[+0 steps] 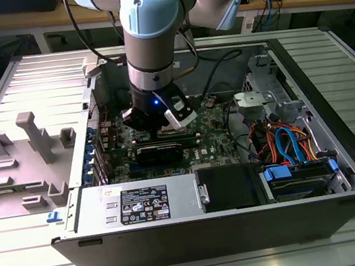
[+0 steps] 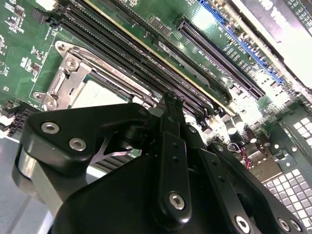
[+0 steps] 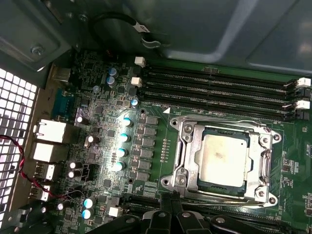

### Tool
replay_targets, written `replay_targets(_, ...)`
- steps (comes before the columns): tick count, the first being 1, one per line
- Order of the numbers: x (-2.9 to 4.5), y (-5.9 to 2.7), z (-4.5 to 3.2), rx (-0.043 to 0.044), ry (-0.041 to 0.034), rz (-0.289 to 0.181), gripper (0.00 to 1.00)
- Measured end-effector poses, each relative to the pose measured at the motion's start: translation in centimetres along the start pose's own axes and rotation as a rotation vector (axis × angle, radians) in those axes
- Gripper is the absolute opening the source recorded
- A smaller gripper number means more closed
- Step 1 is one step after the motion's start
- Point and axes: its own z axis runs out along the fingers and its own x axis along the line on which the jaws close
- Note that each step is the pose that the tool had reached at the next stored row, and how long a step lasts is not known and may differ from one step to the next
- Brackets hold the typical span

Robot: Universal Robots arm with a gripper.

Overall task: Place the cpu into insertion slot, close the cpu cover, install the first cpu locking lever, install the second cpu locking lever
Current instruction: 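Install the second cpu locking lever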

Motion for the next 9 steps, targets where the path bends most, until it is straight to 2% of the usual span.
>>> replay_targets(9, 0.02, -0.02, 0.16, -0.0007, -0.0001, 0.000, 0.11)
